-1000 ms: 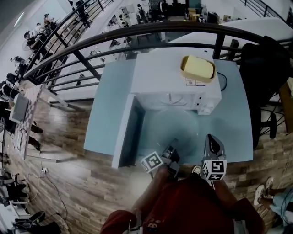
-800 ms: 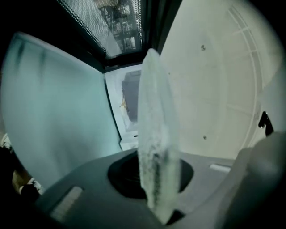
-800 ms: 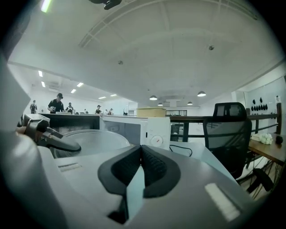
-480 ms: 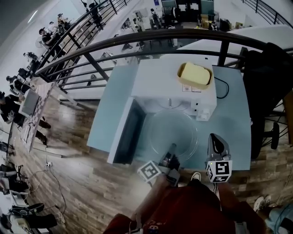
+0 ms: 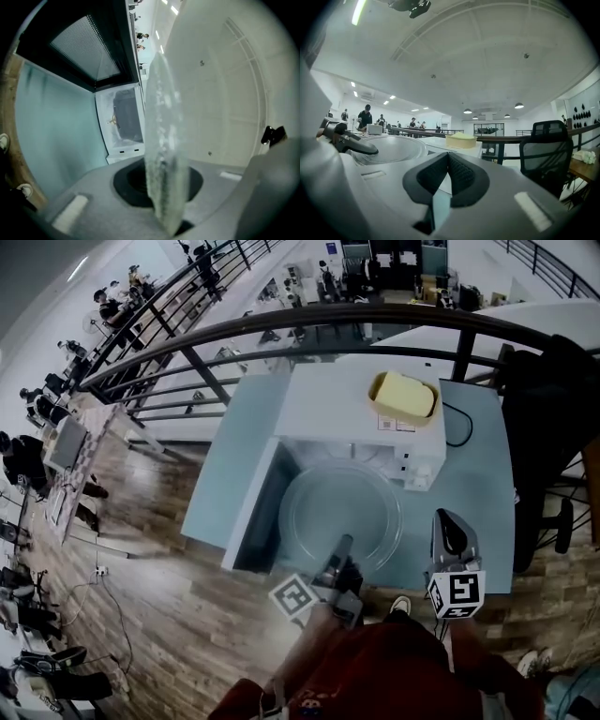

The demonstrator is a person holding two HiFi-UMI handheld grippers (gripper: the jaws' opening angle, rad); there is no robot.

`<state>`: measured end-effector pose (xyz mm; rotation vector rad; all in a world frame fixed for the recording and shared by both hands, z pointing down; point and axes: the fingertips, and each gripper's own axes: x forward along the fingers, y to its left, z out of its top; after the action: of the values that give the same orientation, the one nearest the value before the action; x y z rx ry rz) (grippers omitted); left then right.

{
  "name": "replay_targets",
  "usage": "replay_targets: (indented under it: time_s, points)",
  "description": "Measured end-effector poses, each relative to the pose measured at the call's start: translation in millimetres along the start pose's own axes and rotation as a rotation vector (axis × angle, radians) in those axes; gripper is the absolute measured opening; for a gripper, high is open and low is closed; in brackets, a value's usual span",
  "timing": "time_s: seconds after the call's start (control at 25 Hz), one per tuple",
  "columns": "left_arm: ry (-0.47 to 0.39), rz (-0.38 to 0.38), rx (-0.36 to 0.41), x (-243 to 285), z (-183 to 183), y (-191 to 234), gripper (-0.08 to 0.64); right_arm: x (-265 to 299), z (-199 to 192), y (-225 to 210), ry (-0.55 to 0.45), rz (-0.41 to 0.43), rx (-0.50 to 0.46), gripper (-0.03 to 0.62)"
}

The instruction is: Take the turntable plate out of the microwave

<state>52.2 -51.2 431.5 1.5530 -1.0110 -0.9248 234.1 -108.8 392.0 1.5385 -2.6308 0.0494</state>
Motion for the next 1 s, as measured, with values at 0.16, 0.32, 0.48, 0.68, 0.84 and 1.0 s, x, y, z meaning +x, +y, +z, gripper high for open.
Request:
replay_targets:
  time_s: [0.16, 0.32, 0.48, 0.68, 0.84, 1.0]
  points:
    - [-0.011, -0.021, -0.011, -2.7, 5.4, -8.2, 0.023, 1.4, 6.4, 5.5, -0.012, 0.003, -0.010, 0.000]
    - [-0.011, -0.042, -0.006, -2.2, 8.6, -13.5, 0.023, 2.6, 9.2, 8.1, -0.014, 0.001, -0.017, 0.000]
    - [-0.006, -0.056, -0.008, -1.4, 8.6, -17.2, 0.023, 1.3, 9.5, 7.1, -0.017, -0.011, -0.022, 0.000]
    - [0.000, -0.055, -0.023, 0.4, 8.2, -17.8, 0.023, 0.5, 8.3, 7.2, -0.014, -0.019, -0.025, 0.000]
    - [0.002, -0.058, -0.024, 0.5, 7.7, -17.9, 0.023, -0.6, 9.4, 7.0, -0.017, -0.021, -0.020, 0.000]
    - [0.002, -0.057, -0.028, 1.7, 7.4, -15.6, 0.023, 0.0, 8.9, 5.8, -0.025, -0.016, -0.018, 0.000]
